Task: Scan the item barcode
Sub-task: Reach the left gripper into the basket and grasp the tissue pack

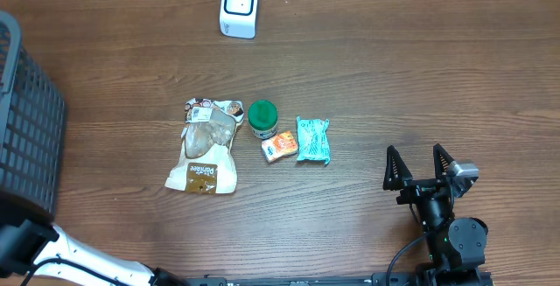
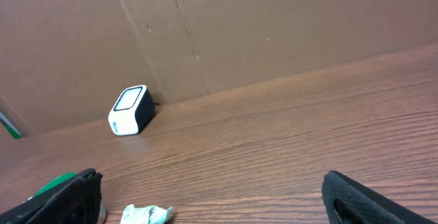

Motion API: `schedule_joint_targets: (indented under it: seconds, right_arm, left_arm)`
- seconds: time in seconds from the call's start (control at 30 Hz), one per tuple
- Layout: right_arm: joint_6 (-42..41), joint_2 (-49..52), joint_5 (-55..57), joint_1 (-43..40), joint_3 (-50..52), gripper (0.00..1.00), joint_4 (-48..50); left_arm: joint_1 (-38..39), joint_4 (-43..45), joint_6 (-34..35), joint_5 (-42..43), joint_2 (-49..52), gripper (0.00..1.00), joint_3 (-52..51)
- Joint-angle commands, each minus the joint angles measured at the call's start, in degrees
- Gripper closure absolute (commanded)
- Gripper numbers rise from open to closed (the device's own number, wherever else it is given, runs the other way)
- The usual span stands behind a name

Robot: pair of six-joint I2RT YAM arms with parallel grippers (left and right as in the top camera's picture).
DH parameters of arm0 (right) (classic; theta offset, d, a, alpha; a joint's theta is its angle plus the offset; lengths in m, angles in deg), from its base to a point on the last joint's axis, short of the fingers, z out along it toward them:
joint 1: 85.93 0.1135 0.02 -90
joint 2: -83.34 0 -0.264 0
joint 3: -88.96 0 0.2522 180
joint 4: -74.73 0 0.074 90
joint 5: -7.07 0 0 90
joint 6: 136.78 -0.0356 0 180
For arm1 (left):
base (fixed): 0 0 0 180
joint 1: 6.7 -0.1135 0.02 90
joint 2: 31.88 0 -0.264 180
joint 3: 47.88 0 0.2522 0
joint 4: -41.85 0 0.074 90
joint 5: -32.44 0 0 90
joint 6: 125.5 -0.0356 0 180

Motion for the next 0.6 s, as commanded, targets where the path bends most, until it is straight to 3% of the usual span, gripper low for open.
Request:
schedule_joint_targets:
  seconds: [0.0, 0.57]
  right_arm:
    - [0.22, -0.46, 0.46, 0.31, 0.61, 0.00, 0.33]
    - [0.22, -0.46, 0.46, 0.31, 0.61, 0.00, 0.33]
  left_arm:
    - [-0.81, 3.19, -0.48, -0.94, 0.72, 0.20, -6.84]
    - [-1.07, 25.99, -10.14, -5.33, 0.74, 0.25, -26.58]
